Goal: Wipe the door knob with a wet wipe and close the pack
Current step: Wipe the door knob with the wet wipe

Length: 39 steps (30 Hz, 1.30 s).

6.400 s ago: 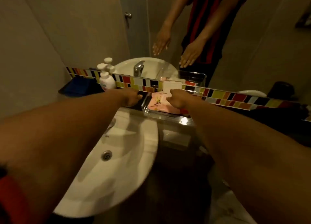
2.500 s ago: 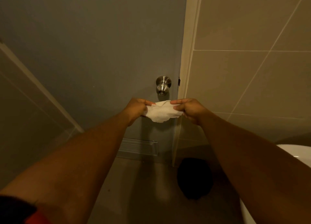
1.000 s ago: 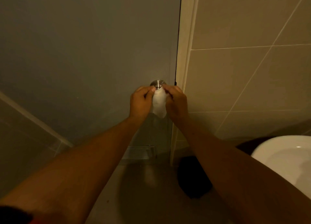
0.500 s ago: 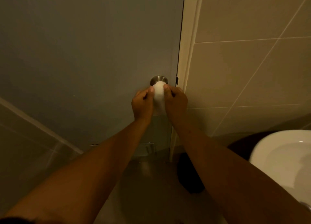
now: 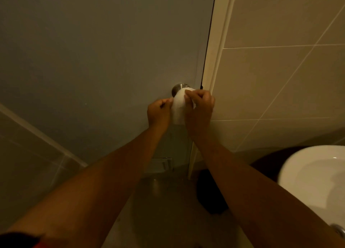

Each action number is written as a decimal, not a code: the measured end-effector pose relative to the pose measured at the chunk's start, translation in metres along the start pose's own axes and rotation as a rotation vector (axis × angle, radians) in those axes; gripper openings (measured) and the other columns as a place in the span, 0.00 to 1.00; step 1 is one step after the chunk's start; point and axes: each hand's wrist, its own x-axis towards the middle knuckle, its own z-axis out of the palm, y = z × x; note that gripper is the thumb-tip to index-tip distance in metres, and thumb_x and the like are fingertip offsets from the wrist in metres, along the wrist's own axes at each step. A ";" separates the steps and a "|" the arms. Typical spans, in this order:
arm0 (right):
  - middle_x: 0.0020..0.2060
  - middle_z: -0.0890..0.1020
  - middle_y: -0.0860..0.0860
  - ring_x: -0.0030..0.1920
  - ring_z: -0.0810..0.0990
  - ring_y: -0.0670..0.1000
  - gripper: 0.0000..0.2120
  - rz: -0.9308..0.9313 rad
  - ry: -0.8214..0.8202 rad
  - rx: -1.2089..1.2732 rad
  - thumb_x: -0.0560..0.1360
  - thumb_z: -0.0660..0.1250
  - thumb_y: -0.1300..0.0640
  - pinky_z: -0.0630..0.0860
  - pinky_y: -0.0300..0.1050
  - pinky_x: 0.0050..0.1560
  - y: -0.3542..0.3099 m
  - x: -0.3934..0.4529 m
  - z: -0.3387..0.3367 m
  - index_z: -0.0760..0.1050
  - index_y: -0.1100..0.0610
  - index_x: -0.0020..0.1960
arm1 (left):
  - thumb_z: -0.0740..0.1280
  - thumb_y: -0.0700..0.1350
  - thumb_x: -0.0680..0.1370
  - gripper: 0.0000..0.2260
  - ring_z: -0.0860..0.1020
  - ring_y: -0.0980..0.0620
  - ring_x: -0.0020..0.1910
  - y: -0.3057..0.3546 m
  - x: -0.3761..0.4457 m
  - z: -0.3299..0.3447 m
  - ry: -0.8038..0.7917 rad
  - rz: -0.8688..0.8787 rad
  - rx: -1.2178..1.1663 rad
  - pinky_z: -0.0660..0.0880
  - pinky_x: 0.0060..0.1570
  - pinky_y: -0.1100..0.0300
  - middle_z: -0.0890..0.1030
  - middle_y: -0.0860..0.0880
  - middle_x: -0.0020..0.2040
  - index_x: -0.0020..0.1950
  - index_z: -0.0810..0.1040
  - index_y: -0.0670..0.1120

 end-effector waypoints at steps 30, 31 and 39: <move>0.46 0.79 0.57 0.44 0.79 0.53 0.17 0.109 0.210 0.066 0.70 0.73 0.56 0.79 0.42 0.41 -0.010 -0.017 0.063 0.76 0.59 0.57 | 0.60 0.55 0.79 0.33 0.53 0.40 0.77 0.030 0.110 -0.078 0.121 1.537 1.283 0.36 0.74 0.44 0.54 0.43 0.80 0.80 0.50 0.50; 0.48 0.79 0.57 0.45 0.80 0.54 0.18 0.203 0.215 0.167 0.71 0.73 0.56 0.81 0.46 0.42 -0.014 -0.018 0.065 0.75 0.59 0.59 | 0.60 0.55 0.79 0.33 0.53 0.40 0.78 0.030 0.110 -0.078 0.112 1.533 1.284 0.36 0.74 0.44 0.53 0.43 0.80 0.80 0.49 0.50; 0.51 0.73 0.51 0.47 0.73 0.47 0.15 0.075 -0.075 -0.055 0.74 0.68 0.52 0.67 0.29 0.43 0.001 -0.013 0.052 0.72 0.48 0.60 | 0.63 0.56 0.78 0.36 0.50 0.40 0.78 0.032 0.110 -0.080 0.081 1.533 1.308 0.35 0.73 0.44 0.51 0.43 0.80 0.80 0.48 0.50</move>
